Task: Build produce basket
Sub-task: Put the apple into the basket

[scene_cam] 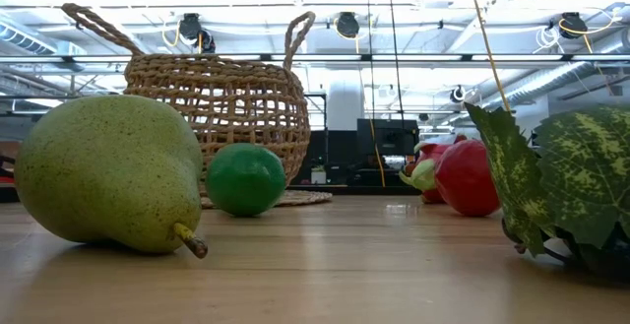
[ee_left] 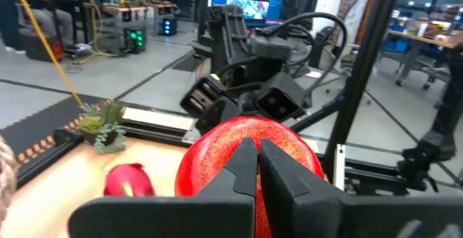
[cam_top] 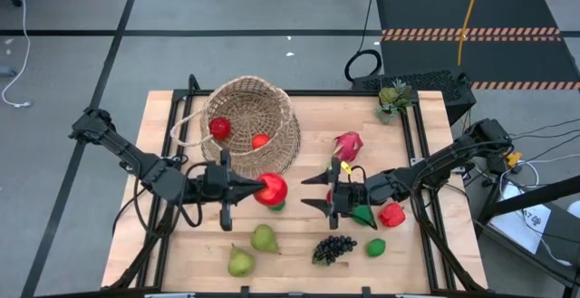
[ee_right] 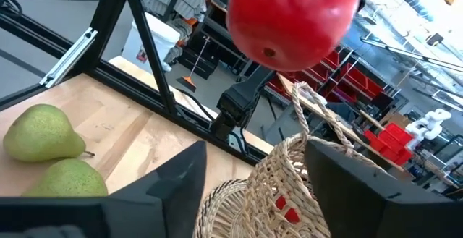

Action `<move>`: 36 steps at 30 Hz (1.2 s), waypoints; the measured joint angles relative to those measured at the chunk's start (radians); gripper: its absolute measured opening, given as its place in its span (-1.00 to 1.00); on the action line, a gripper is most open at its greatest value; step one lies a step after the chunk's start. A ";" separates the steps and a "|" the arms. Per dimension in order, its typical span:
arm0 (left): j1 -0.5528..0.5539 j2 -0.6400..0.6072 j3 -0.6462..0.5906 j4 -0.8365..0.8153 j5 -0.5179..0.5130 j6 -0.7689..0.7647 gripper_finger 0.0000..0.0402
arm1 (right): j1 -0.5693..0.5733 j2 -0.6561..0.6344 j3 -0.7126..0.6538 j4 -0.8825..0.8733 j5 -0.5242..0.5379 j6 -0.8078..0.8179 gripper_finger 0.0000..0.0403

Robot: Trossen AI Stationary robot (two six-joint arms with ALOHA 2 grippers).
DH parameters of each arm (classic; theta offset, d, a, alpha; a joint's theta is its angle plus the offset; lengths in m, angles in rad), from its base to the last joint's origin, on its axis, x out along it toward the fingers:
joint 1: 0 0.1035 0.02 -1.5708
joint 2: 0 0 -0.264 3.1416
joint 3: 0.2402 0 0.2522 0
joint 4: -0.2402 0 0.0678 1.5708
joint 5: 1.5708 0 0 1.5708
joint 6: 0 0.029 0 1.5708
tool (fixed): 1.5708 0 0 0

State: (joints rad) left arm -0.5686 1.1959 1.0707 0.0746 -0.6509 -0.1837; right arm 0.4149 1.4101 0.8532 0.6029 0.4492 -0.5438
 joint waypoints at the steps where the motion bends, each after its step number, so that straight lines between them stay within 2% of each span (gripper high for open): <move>1: 0.000 0.000 0.000 -0.003 0.006 0.000 -0.98 | 0.000 0.000 0.000 0.000 0.000 0.000 0.07; 6: 0.000 -0.002 0.000 -0.007 0.058 0.002 -0.98 | 0.000 0.000 0.000 0.017 0.000 0.000 -0.09; 11: 0.000 -0.022 0.000 -0.047 0.059 0.032 -0.98 | 0.000 0.000 0.000 0.017 0.000 0.000 -0.23; 21: 0.021 -0.063 0.000 -0.073 -0.030 0.147 -0.99 | 0.006 0.000 0.000 0.015 0.000 0.034 -0.56; 26: 0.114 -0.116 0.000 -0.105 -0.033 0.165 -0.98 | 0.006 0.000 0.000 0.030 -0.002 0.121 -0.68; 32: 0.284 -0.167 0.000 -0.235 0.003 0.150 -0.98 | 0.004 0.000 0.000 0.067 0.000 0.147 -0.76; 36: 0.399 -0.172 0.000 -0.249 0.022 0.149 -0.99 | -0.011 0.000 0.000 0.080 0.000 0.176 -0.79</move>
State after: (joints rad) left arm -0.1694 1.0237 1.0710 -0.1748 -0.6290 -0.0349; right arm 0.4034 1.4101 0.8532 0.6825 0.4489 -0.3678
